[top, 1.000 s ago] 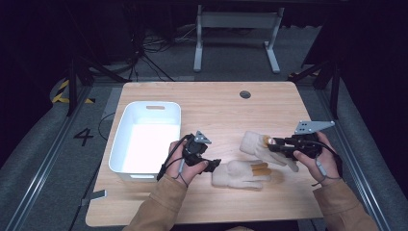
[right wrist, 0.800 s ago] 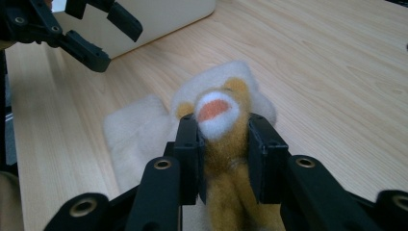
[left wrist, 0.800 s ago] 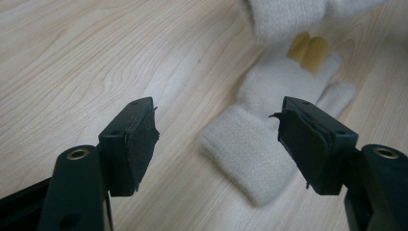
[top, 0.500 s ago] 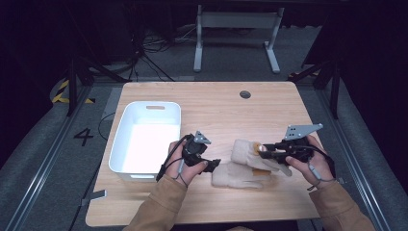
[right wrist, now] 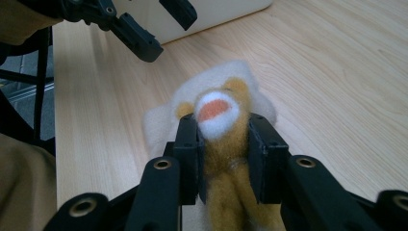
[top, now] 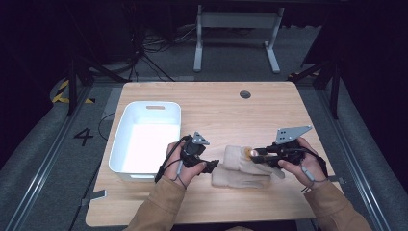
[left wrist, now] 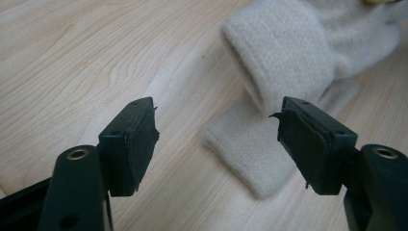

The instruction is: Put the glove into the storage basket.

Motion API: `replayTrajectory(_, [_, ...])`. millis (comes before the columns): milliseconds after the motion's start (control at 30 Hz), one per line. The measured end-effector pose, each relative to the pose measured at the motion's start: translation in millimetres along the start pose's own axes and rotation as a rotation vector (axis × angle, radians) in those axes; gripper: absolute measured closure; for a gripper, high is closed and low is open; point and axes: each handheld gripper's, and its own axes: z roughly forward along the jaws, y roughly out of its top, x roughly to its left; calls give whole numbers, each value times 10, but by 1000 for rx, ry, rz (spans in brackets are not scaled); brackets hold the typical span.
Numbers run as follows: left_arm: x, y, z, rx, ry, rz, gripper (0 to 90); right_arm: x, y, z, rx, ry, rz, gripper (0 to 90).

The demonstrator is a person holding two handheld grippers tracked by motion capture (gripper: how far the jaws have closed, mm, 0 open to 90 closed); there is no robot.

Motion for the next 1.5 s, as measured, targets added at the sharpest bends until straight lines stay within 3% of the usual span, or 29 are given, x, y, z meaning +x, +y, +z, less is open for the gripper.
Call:
replayTrajectory(367, [3,-21,-5,4,4,1,304,46,13,143,20,51,-28,693])
replayTrajectory(1500, [13,-34,23,10,-1,-9,304,99,-72,428,67,136,-31,690])
